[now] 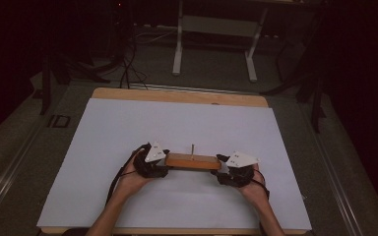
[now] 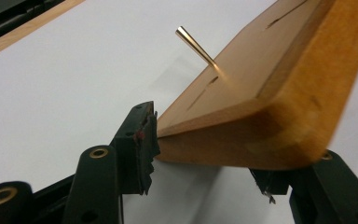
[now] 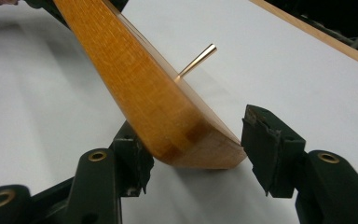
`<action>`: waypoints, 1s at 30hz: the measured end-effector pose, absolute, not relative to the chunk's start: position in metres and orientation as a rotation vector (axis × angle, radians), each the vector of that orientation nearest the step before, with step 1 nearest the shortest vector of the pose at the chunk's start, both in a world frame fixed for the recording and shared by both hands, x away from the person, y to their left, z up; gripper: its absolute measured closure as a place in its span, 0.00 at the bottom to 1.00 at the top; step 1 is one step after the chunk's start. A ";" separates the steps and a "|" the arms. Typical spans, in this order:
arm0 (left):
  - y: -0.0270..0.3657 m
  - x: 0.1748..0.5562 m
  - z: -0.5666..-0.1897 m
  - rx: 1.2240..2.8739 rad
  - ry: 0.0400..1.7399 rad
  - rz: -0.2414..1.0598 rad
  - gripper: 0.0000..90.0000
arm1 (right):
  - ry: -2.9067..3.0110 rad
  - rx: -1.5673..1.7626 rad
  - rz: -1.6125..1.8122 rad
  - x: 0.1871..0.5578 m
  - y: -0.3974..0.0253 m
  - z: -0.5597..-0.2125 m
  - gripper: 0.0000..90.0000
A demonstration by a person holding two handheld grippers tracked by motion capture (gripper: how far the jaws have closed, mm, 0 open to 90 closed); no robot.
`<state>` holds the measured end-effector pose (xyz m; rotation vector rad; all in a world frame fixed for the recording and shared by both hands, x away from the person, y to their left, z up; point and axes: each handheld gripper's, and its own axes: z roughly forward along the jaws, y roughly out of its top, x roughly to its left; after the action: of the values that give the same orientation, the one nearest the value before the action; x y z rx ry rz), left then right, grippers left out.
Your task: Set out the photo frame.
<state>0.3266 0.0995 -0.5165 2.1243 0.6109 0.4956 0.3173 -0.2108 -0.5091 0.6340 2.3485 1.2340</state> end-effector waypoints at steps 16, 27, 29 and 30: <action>0.096 0.335 -0.519 2.133 0.613 0.492 0.51 | 2.391 0.658 1.290 0.335 -0.206 -0.519 0.51; 0.092 0.332 -0.515 2.125 0.564 0.493 0.51 | 2.396 0.659 1.294 0.336 -0.207 -0.518 0.51; 0.091 0.332 -0.515 2.127 0.562 0.504 0.51 | 2.397 0.666 1.300 0.336 -0.207 -0.518 0.51; 0.091 0.332 -0.515 2.128 0.560 0.511 0.52 | 2.396 0.667 1.304 0.336 -0.207 -0.518 0.51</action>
<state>0.3316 0.0911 -0.5150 2.1281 0.5604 0.5110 0.3359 -0.2074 -0.5182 0.6675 2.3963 1.3043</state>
